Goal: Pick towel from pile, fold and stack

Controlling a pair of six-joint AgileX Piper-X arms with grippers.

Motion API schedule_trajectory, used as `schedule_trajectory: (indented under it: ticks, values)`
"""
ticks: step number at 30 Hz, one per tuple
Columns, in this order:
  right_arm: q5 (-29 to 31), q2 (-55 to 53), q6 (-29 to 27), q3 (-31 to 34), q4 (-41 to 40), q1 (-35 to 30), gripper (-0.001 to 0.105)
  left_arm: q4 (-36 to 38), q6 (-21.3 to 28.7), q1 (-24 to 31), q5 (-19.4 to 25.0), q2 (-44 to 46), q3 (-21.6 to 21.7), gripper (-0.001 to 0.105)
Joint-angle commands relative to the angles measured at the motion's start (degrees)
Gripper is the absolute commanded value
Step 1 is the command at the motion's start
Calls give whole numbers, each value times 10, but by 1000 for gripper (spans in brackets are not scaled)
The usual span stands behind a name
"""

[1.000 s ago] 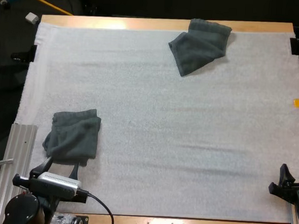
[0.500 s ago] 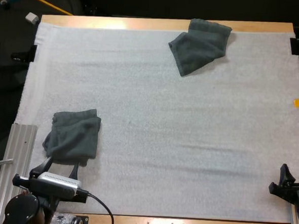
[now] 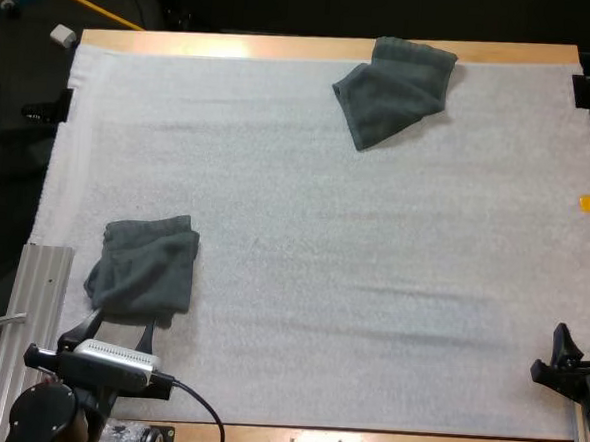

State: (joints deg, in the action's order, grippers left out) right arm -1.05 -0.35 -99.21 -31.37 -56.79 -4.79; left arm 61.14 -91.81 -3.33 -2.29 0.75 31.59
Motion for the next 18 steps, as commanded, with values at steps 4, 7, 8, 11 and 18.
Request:
schedule_trajectory:
  ticks: [4, 7, 8, 11, 18]
  values:
    - [-2, -22, -4, -2, 0, -2, 63, -5, -5, -1, -1, 81, 2, 58]
    - [-3, -22, -4, -2, -1, -2, 63, -5, -5, -1, -1, 80, 2, 58]
    - [-3, -22, -4, -2, -1, -1, 62, -5, -5, -1, 0, 80, 2, 58]
    - [-3, -21, -4, -1, -2, -1, 62, -5, -4, 0, -1, 81, 2, 58]
    - [1, -24, -5, -1, 0, -1, 62, -13, -3, -1, -2, 81, 1, 58]
